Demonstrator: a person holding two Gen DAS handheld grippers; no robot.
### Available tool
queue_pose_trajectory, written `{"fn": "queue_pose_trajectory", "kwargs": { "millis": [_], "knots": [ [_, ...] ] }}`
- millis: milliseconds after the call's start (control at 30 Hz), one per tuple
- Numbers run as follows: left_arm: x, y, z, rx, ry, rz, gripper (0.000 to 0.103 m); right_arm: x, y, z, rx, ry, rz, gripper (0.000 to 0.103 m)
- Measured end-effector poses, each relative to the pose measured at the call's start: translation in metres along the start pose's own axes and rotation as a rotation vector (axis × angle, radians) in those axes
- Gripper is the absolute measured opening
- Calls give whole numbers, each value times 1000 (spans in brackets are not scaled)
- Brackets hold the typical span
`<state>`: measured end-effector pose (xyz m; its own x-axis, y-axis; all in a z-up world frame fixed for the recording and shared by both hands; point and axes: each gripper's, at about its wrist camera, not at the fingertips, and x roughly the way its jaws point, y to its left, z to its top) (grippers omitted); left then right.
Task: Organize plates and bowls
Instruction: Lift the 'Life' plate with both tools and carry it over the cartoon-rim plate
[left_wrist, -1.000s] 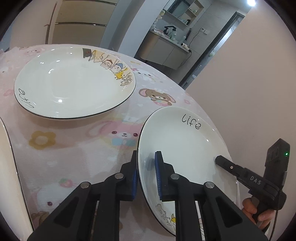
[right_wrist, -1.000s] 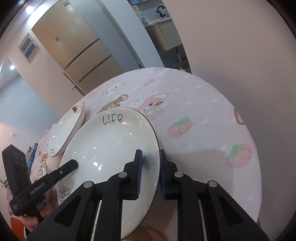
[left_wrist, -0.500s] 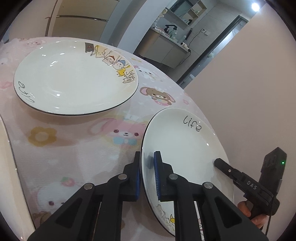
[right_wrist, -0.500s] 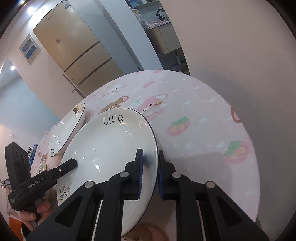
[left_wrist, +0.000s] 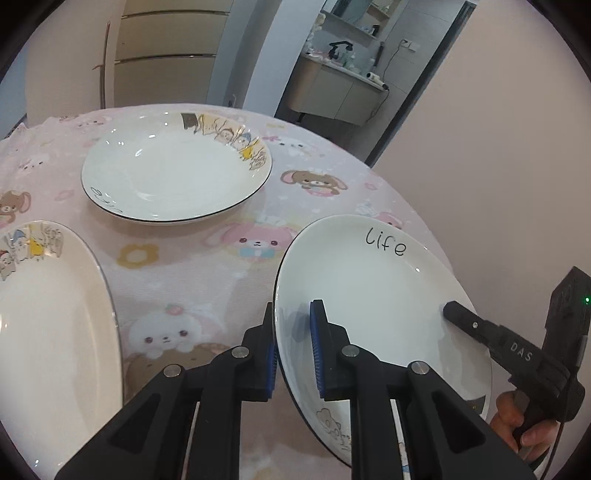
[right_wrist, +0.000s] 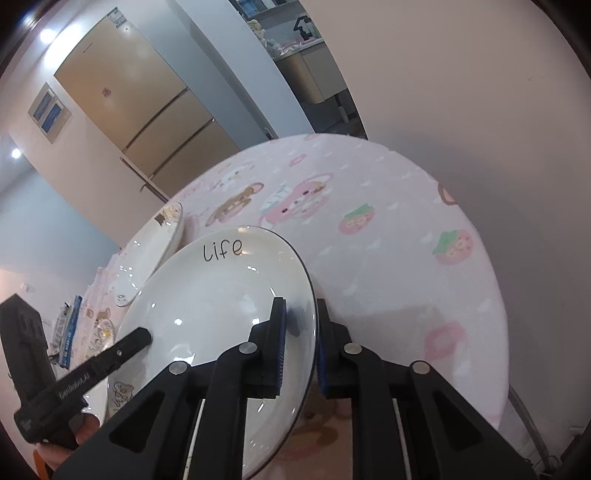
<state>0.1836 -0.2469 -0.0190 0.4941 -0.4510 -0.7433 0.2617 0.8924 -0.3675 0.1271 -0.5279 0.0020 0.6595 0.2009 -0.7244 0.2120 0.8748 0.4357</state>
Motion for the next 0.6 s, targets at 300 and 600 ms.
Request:
{"fn": "queue_pose_trajectory", "kwargs": {
  "millis": [300, 600],
  "knots": [
    [-52, 12, -5, 20, -39, 13, 18, -35, 45, -11, -71, -61, 7, 13],
    [-96, 76, -19, -52, -69, 77, 18, -13, 100, -40, -121, 11, 98, 13]
  ]
}}
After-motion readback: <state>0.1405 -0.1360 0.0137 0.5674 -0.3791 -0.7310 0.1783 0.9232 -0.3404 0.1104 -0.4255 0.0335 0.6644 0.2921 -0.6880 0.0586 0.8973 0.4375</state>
